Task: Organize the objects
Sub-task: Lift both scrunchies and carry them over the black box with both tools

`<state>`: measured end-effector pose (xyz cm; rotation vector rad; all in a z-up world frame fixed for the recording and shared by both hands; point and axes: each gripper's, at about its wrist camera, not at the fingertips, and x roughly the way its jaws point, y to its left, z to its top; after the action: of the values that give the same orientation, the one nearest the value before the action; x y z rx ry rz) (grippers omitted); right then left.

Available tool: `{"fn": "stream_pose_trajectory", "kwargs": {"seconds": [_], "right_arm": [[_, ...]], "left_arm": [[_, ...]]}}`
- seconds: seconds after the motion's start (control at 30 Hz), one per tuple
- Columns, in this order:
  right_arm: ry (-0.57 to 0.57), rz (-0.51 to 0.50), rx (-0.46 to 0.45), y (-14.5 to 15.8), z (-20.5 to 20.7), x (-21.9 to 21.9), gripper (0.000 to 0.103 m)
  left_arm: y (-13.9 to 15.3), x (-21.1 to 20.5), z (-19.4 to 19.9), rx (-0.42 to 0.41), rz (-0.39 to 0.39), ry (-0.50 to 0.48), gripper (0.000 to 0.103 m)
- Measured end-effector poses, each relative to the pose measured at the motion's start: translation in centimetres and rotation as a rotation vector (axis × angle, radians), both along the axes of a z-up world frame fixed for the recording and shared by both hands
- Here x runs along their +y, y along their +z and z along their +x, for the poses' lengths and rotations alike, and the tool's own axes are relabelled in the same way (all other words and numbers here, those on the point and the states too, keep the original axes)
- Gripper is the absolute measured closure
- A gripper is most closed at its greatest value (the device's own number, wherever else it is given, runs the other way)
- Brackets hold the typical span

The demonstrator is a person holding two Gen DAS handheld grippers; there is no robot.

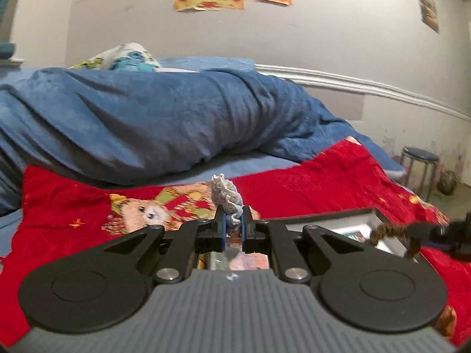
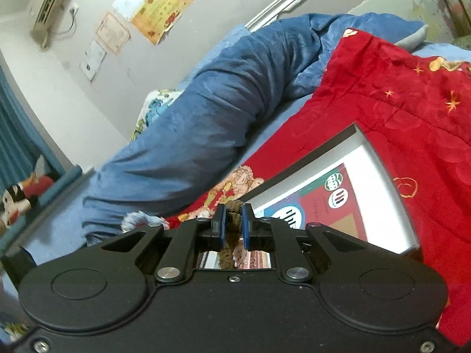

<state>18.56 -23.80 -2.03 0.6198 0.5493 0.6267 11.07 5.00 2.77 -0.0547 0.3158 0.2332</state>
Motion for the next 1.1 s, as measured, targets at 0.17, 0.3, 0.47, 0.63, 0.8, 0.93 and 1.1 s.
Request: {"fn": "stream_pose_trajectory", "kwargs": {"seconds": [0.17,0.3,0.47,0.63,0.8,0.93,1.1], "right_arm": [[-0.015,-0.105,-0.007,-0.3,-0.2,1.4,0.092],[-0.047,-0.083,-0.020,0.0,-0.2,0.0,0.092],[-0.075,-0.063,-0.001,-0.3,-0.1,-0.7,0.092],[-0.039,-0.093,0.012,-1.1,-0.3,0.7,0.092],[0.006,-0.101,0.025,-2.1,-0.5,2.3,0.091],[0.036,-0.103,0.018,-2.3,-0.9,3.1,0.091],[0.047,-0.097,0.045,-3.0,-0.9,3.7,0.091]], "left_arm": [[0.0,2.1,-0.1,0.004,-0.018,0.050,0.091],[-0.4,3.3,-0.4,0.022,-0.075,0.060,0.091],[-1.8,3.6,0.1,0.109,-0.163,0.027,0.091],[-2.9,1.9,0.4,0.157,-0.147,-0.057,0.091],[-4.0,-0.1,0.9,0.238,-0.079,-0.085,0.091],[-4.7,-0.9,1.1,0.288,-0.048,-0.087,0.091],[-5.4,-1.9,1.4,0.345,-0.027,-0.108,0.090]]}}
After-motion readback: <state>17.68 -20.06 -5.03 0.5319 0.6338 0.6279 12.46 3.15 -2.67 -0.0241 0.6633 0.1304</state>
